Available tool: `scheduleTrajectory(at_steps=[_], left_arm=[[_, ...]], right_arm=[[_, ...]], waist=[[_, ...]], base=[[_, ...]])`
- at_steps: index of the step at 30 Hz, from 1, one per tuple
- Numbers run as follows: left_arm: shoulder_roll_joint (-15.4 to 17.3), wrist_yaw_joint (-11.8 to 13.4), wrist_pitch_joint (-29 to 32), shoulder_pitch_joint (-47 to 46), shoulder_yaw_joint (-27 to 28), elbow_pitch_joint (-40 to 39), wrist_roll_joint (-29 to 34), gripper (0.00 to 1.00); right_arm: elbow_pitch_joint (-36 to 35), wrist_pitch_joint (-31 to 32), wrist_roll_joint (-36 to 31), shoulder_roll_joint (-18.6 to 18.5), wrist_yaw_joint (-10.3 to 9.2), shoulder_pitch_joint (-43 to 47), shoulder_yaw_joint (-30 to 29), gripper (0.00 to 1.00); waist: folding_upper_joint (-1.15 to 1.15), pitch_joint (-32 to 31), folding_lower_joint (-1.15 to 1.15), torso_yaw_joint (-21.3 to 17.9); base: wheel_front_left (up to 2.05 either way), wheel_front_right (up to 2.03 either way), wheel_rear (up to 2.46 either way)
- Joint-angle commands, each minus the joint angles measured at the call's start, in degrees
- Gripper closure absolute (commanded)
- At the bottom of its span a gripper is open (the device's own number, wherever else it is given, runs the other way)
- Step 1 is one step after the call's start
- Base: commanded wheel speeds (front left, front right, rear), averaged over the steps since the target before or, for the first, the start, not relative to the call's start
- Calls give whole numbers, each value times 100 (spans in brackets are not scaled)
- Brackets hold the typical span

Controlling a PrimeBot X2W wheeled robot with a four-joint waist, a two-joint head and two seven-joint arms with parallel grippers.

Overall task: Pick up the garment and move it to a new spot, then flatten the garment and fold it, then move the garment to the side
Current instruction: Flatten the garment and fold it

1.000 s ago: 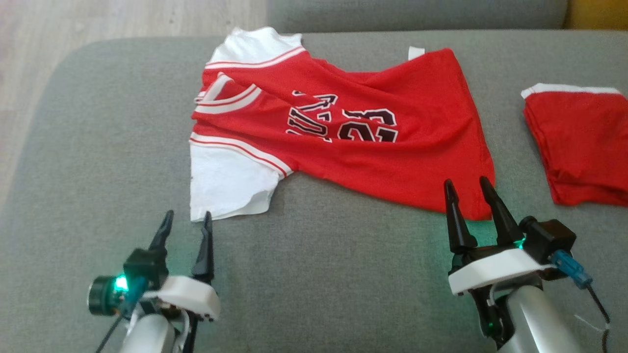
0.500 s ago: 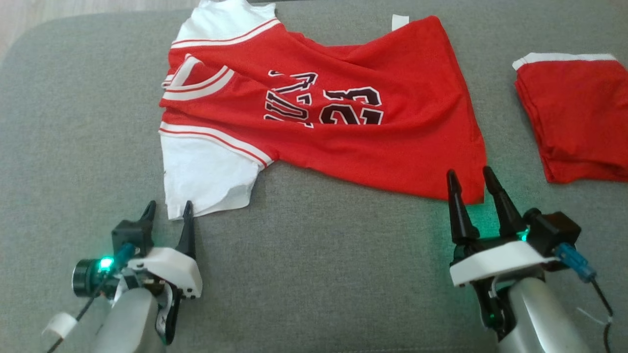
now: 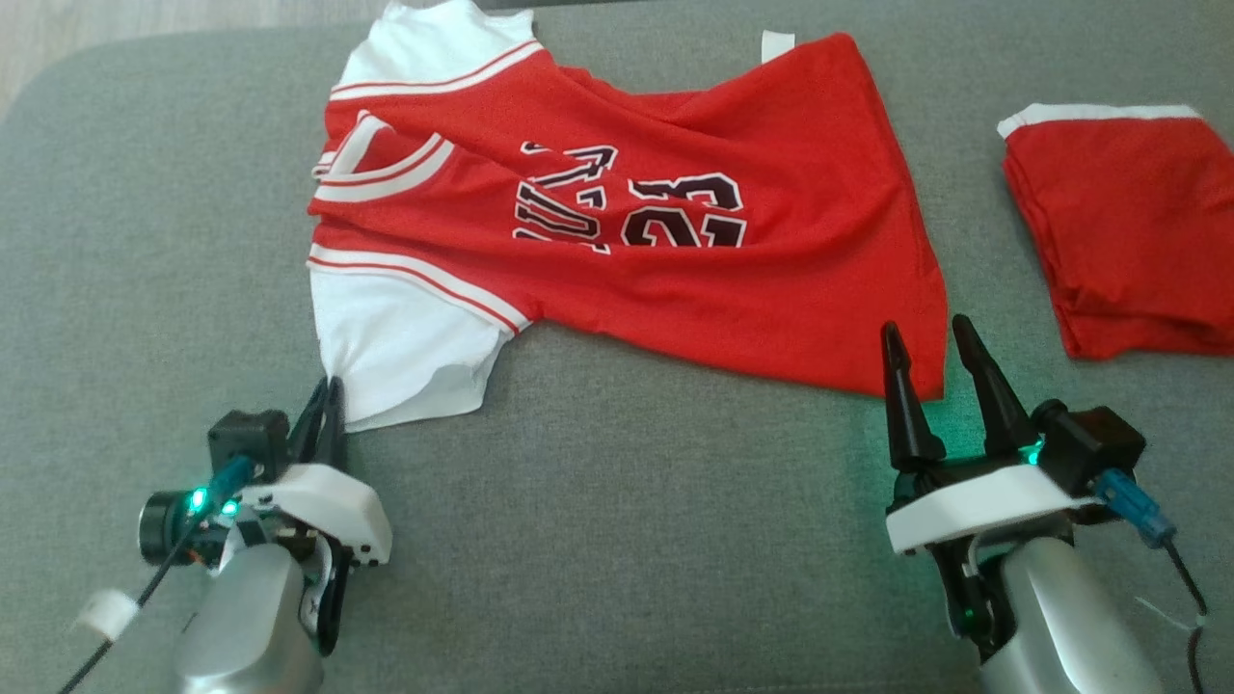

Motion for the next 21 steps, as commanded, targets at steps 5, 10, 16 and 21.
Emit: scheduleTrajectory(at_steps=[5,10,16,21], left_arm=[[160,112,-549,21,278,-477,-56,100],[142,205,-694,224,401,-1212,-50,100],[76,217,-712,559,450,-2212,77,100],[41,162,-713,782,365,-2587,164,100]], right_arm=[[86,83,-106,-11,-4,64,-3,0],[410,345,-90,-11,-4,161,-113,0],[887,503,-47,-11,-4,123,-295,0],[1255,453,1,-11,-4,-3,-394,0]], waist=[[0,-204,0,41],[0,-331,0,118],[0,-403,0,256],[0,-432,0,338]], base=[[0,0,0],[0,0,0],[0,0,0],[0,0,0]])
